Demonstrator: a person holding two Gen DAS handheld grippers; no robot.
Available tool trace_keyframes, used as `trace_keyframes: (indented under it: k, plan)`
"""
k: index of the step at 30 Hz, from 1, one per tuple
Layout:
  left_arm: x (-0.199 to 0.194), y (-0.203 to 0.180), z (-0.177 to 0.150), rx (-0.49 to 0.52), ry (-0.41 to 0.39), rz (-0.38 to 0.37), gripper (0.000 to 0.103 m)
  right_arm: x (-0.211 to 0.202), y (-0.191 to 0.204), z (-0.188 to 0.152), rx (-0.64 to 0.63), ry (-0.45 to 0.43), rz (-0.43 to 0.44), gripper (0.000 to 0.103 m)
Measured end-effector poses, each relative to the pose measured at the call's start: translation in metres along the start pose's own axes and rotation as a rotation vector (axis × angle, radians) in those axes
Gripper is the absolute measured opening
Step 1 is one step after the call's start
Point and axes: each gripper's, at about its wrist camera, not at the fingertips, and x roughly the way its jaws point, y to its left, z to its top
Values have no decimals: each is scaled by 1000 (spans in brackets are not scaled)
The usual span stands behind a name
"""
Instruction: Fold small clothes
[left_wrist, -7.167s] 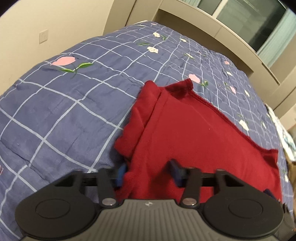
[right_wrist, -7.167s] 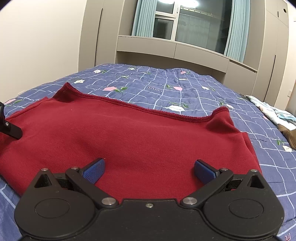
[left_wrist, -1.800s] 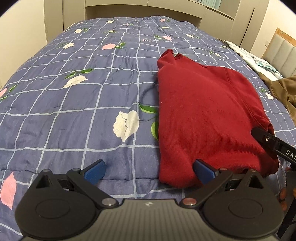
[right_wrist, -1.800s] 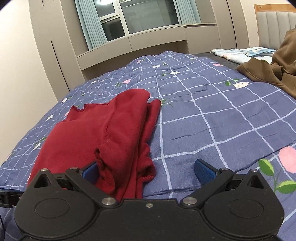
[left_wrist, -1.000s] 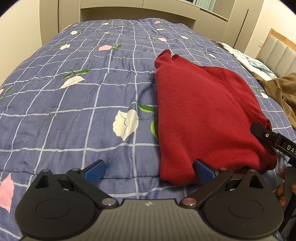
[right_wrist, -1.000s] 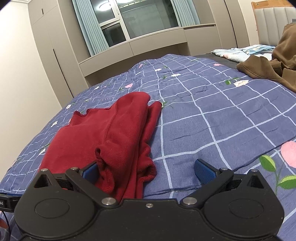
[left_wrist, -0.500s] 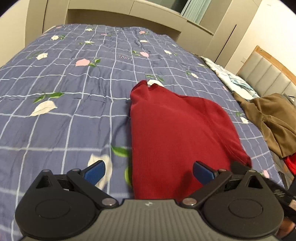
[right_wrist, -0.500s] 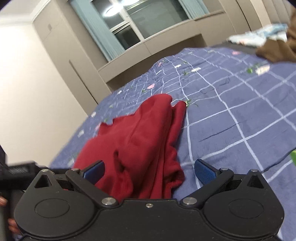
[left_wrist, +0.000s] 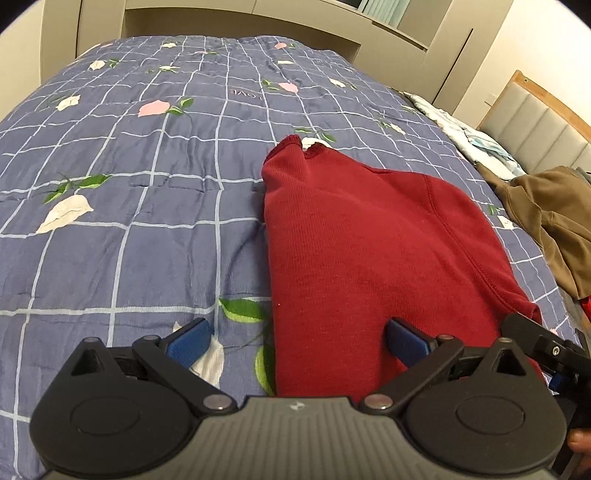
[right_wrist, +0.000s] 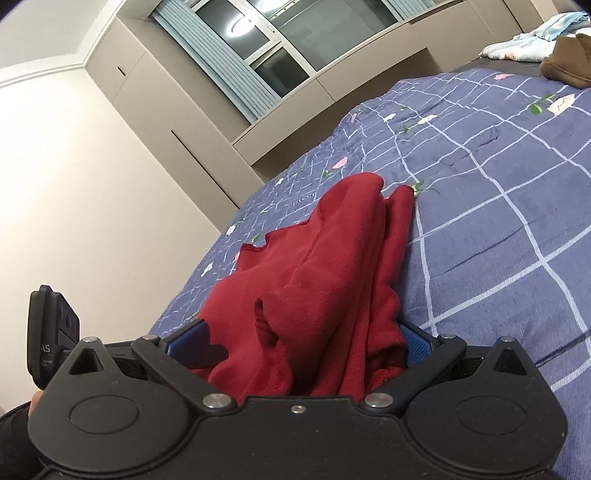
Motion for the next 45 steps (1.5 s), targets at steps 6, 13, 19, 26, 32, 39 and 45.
trace_keyframes:
  k: [6, 13, 19, 26, 32, 39, 45]
  plan:
    - [1, 2, -1, 3, 5, -3, 103, 3, 0, 1, -1, 6, -11, 103]
    - [0, -2, 7, -24, 45, 16, 101, 3, 9, -1, -9, -3, -120, 85]
    - [-5, -8, 9, -60, 54, 19, 84, -3, 7, -6, 72, -51, -199, 65]
    - [-3, -30, 18, -43, 74, 55, 57, 0, 15, -8, 41, -63, -256, 56]
    - [-21, -46, 26, 17, 46, 83, 30, -3, 45, -6, -47, -90, -318, 40]
    - [-71, -40, 35, 61, -34, 116, 27, -6, 100, -4, -169, -122, -262, 37]
    - [-132, -8, 25, 40, -104, 149, 27, -7, 155, -13, -236, -132, -177, 37]
